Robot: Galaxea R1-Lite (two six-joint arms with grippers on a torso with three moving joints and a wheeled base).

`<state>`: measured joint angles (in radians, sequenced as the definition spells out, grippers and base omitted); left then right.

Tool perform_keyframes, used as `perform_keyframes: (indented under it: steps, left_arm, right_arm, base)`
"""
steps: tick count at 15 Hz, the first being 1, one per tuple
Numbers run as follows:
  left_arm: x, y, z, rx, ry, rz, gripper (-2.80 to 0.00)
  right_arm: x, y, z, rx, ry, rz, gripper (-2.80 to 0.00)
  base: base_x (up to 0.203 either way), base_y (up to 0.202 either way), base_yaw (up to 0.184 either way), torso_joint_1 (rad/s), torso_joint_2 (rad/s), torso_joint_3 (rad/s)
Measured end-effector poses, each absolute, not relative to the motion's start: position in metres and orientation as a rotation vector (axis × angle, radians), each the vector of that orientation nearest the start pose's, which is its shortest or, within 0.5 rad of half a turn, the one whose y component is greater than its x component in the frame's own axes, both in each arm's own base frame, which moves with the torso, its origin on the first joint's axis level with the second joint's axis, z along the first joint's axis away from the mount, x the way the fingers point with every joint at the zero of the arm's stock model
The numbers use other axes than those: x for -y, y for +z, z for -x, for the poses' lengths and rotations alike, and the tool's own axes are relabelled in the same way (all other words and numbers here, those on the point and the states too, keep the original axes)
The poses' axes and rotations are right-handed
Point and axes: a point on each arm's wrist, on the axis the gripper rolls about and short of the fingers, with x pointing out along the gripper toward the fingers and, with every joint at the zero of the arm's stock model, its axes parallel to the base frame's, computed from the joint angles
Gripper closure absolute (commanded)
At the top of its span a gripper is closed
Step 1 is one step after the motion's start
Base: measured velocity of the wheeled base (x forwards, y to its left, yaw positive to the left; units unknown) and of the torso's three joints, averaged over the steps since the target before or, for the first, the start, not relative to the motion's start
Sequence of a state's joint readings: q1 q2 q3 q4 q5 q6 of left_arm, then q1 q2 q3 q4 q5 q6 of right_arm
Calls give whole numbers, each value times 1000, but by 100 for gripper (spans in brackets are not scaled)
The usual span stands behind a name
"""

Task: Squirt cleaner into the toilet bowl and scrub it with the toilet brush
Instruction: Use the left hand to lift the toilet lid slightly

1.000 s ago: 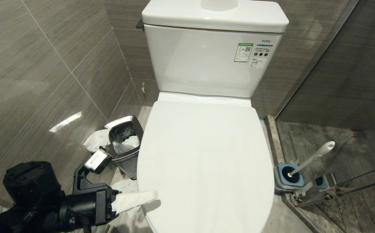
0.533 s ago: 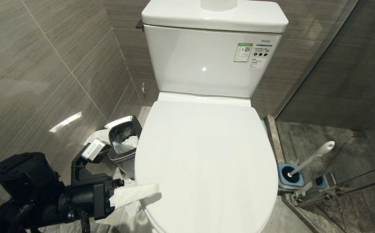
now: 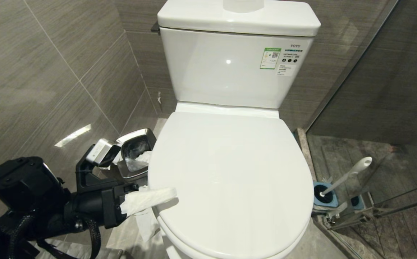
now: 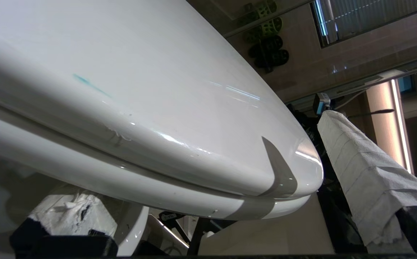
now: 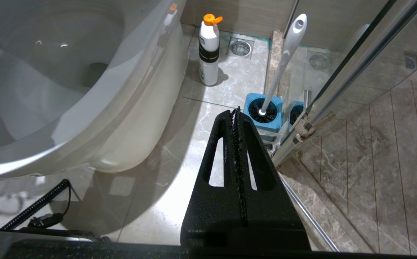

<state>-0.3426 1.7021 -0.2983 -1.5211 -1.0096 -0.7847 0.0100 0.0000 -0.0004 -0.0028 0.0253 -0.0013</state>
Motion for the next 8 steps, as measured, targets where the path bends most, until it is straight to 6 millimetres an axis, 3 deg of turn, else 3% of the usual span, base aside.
perform_keyframes:
  steps: [8]
  left_arm:
    - [98, 176, -224, -349, -1334, 659, -280]
  right_arm:
    - [0, 76, 23, 3, 36, 1, 0]
  base:
    - [0, 0, 0, 0, 0, 0]
